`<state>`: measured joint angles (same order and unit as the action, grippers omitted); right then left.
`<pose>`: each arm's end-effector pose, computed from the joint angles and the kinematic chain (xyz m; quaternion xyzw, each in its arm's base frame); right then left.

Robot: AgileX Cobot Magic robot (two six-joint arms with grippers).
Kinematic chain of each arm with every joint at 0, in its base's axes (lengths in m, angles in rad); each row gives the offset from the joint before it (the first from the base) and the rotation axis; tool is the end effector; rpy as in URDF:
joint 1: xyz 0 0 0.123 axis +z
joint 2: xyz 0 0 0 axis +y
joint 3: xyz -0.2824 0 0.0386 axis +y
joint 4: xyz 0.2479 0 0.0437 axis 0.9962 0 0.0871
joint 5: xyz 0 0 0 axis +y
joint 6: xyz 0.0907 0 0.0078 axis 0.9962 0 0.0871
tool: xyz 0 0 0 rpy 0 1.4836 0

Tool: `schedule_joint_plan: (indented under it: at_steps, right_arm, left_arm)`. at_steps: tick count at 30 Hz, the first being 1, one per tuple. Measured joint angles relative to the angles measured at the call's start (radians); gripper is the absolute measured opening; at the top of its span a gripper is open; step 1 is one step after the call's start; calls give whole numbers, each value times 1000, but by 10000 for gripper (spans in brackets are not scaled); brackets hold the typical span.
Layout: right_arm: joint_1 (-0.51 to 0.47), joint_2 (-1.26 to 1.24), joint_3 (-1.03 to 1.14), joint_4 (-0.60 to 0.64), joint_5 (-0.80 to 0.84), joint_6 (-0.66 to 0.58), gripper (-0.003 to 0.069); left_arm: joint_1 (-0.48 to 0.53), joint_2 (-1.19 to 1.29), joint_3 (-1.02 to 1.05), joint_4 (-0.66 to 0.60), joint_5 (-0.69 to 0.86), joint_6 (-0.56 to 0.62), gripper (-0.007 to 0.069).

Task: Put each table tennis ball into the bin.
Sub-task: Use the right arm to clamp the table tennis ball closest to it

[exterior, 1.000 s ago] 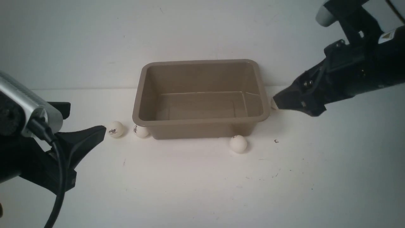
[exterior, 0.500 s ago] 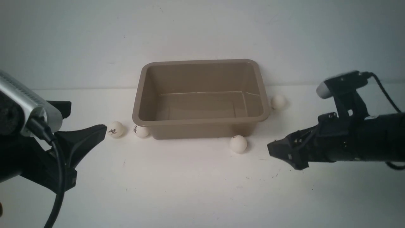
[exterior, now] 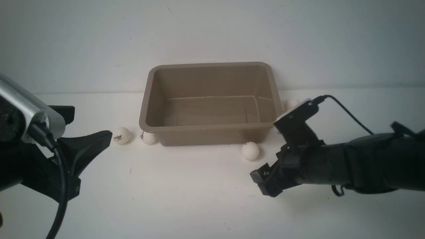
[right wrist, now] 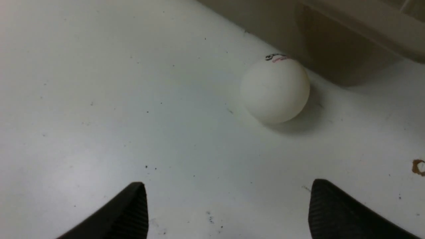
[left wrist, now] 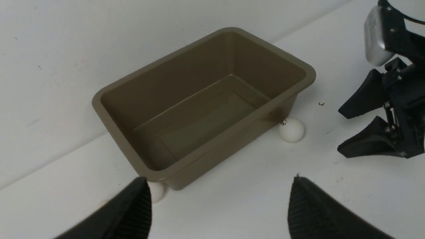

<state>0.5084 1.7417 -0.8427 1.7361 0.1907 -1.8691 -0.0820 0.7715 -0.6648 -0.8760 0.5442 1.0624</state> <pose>0.2870 0.1796 0.1650 -0.3227 0.8610 0.1572 0.3603 0.1493 -0.0487 0.3329 0.2514 0.7816 -0.1184 0.5585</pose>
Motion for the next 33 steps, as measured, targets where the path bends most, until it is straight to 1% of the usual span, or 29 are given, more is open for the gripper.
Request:
schedule_joint_plan:
  at_steps: [7, 18, 33]
  right_arm:
    - [1, 49, -57, 4, -19, -10, 588]
    - [1, 140, -147, 7, 0, 13, 588]
    - [2, 151, -155, 7, -12, 13, 588]
  left_arm:
    - [0, 0, 0, -1, 0, 0, 499]
    - [0, 0, 0, -1, 0, 0, 499]
    - [0, 0, 0, -2, 0, 0, 499]
